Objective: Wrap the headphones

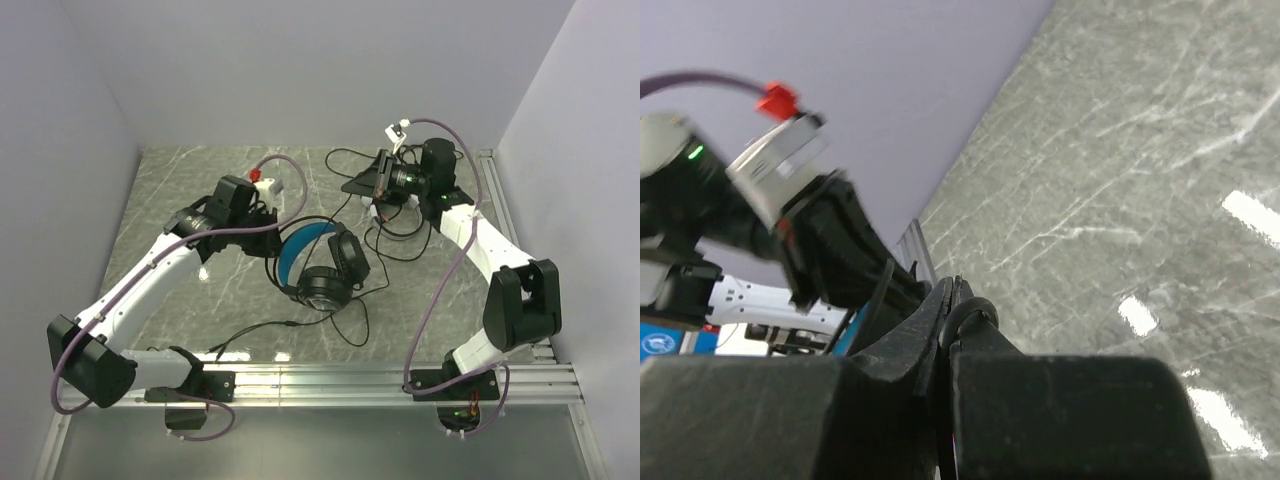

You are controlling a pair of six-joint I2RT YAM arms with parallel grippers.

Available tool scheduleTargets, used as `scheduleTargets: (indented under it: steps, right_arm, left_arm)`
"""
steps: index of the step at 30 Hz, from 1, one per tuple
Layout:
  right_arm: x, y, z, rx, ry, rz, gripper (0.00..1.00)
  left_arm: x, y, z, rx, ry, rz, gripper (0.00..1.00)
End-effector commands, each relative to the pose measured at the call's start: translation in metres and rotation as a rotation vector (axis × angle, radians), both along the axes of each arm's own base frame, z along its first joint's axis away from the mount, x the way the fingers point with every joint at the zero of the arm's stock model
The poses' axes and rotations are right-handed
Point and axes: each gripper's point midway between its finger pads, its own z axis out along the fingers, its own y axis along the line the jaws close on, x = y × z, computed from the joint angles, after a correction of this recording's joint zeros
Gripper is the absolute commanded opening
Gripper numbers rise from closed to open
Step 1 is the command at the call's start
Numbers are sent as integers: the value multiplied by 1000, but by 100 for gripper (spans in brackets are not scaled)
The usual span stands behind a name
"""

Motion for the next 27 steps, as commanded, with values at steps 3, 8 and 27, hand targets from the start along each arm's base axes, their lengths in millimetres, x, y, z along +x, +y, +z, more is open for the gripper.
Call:
scheduleTargets:
  steps: [3, 8, 27]
  right_arm:
    - [-21, -11, 60, 89, -273, 7, 0]
    - [-33, -18, 68, 85, -351, -36, 0]
    - [-44, -11, 3, -58, -354, -119, 0]
  left_arm:
    - [-6, -4, 34, -233, -5, -104, 0]
    - [-4, 0, 43, -322, 21, -123, 0]
    - [11, -1, 99, -492, -4, -99, 0]
